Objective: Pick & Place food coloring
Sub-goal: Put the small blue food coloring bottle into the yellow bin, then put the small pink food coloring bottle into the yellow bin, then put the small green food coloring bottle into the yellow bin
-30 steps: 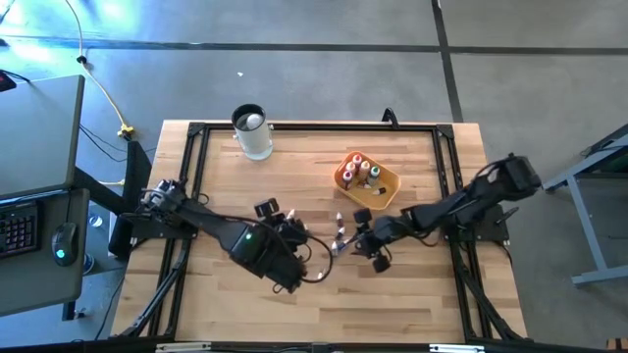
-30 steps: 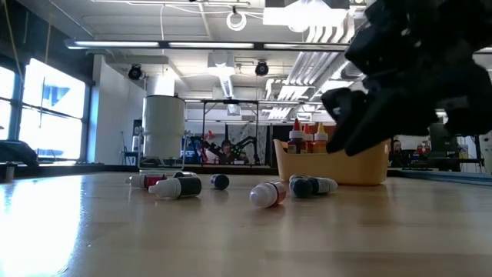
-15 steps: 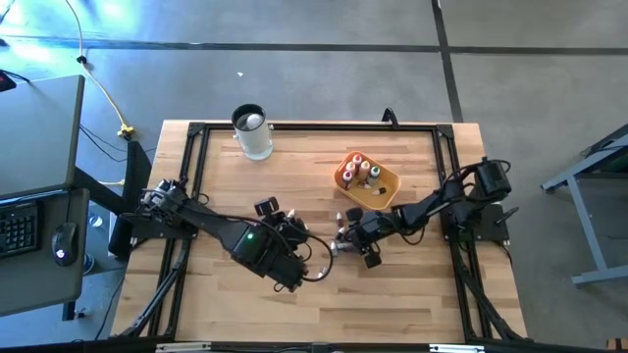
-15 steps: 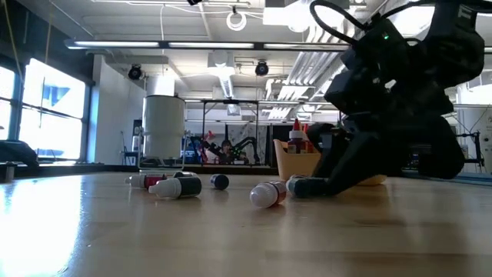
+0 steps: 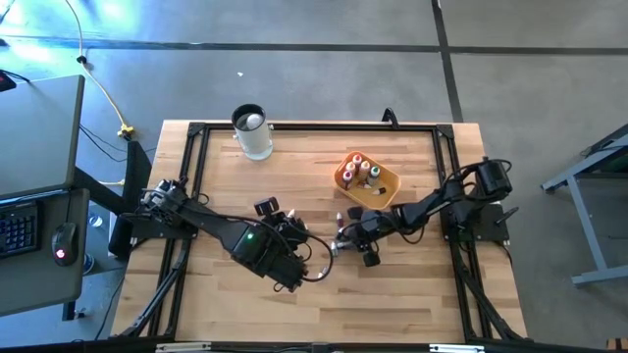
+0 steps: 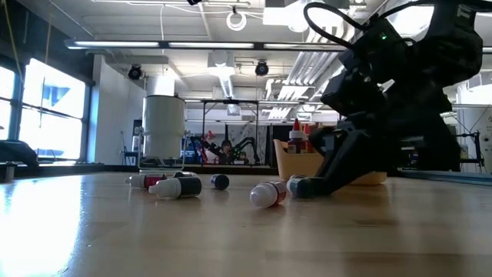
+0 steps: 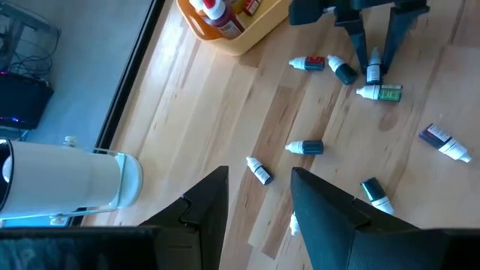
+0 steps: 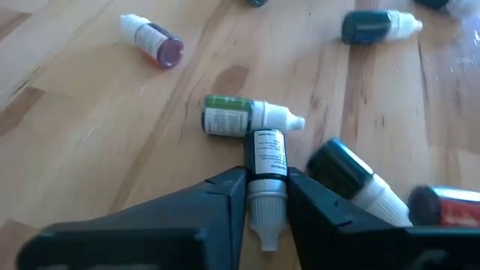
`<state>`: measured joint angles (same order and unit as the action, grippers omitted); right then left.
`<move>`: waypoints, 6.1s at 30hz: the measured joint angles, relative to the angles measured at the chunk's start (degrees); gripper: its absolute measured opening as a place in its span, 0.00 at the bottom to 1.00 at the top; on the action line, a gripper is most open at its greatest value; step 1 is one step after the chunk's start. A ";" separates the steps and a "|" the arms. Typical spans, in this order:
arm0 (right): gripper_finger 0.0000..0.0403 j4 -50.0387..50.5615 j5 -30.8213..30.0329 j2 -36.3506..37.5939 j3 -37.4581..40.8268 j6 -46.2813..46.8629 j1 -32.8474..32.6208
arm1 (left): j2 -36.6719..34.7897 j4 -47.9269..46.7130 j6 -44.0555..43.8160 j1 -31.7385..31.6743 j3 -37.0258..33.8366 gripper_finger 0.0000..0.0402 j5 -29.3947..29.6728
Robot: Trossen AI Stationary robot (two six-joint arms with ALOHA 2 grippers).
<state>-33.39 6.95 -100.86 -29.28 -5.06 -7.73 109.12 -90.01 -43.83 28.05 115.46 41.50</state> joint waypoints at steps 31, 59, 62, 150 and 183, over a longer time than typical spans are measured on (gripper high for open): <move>0.32 46.25 -26.77 37.44 0.11 10.37 14.60 | 0.00 1.04 -5.12 0.09 -0.10 0.35 0.21; 0.39 45.11 -18.13 37.53 0.11 11.62 7.67 | 0.07 30.98 0.18 -5.49 -38.58 0.35 -18.55; 0.39 45.11 -18.13 37.53 0.11 11.27 7.67 | 0.07 31.68 5.25 -8.09 -38.58 0.35 -23.15; 0.14 32.49 -12.52 44.17 0.09 2.16 -21.94 | -9.35 65.44 42.55 -15.56 -23.19 0.41 -5.70; 0.52 -8.41 -12.69 2.51 -0.37 0.08 -9.79 | 12.38 33.41 -26.43 3.04 -23.34 0.41 -11.36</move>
<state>-41.79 -5.73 -98.36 -29.65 -4.97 -17.52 121.50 -56.60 -70.26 31.08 92.12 30.14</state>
